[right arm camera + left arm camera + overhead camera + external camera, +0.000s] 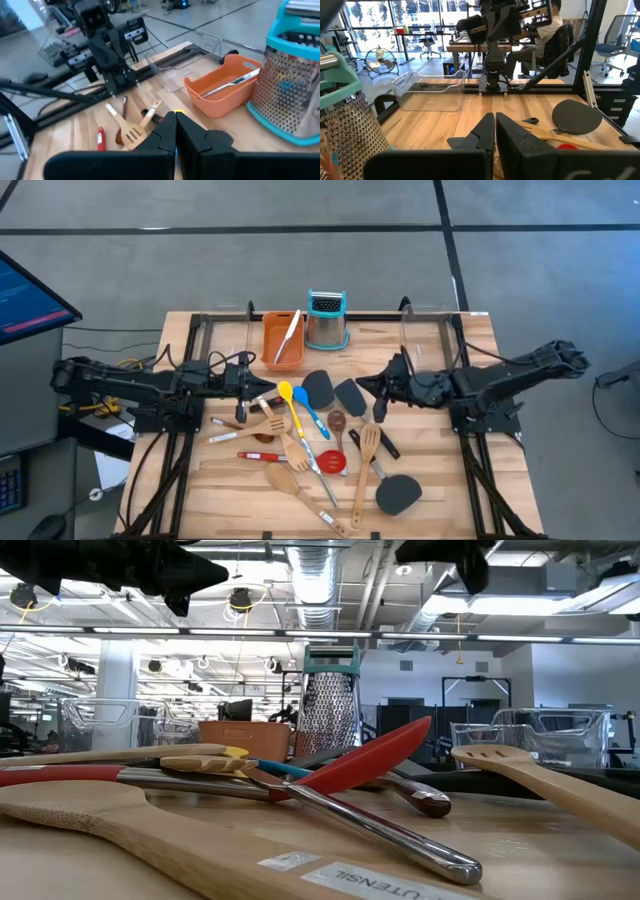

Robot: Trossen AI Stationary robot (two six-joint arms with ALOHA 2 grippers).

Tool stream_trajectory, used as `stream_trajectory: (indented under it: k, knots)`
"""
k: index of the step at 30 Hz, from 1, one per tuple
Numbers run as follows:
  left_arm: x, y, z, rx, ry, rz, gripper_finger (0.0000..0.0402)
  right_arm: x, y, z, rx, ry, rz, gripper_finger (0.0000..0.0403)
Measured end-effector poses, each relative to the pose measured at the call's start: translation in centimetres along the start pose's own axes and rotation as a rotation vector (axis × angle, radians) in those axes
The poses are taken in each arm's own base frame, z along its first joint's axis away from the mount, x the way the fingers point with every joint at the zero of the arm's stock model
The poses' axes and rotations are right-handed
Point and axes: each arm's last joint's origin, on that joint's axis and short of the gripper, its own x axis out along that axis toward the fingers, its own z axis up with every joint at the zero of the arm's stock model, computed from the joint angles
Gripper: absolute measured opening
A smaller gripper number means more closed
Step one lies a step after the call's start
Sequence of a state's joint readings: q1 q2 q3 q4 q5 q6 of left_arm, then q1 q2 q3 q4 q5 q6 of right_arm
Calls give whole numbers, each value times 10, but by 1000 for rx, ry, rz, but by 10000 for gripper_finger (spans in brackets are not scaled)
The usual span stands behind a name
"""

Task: Pick & Place Kitchen Items
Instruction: Put the brown wooden spoon into the right transparent bin

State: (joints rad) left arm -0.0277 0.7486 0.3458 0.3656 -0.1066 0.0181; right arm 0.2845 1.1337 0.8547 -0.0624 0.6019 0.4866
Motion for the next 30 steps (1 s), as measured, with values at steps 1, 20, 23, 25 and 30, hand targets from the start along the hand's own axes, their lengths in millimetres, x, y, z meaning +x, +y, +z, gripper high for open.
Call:
stream_trajectory:
  k: [1, 20, 23, 25, 30]
  knots:
    - [0, 0, 0, 0, 1, 0, 2, -2, 2, -1, 16, 2, -5, 0]
    - [0, 0, -1, 1, 14, 0, 2, 6, 41, -47, 279, 268, -124, 0]
    - [0, 0, -1, 1, 15, 0, 2, 14, 54, -43, 236, 338, -161, 0]
    - [0, 0, -1, 2, 16, 0, 2, 19, 64, -40, 216, 380, -181, 0]
    - [0, 0, -2, 2, 19, 0, 2, 30, 90, -27, 185, 499, -233, 0]
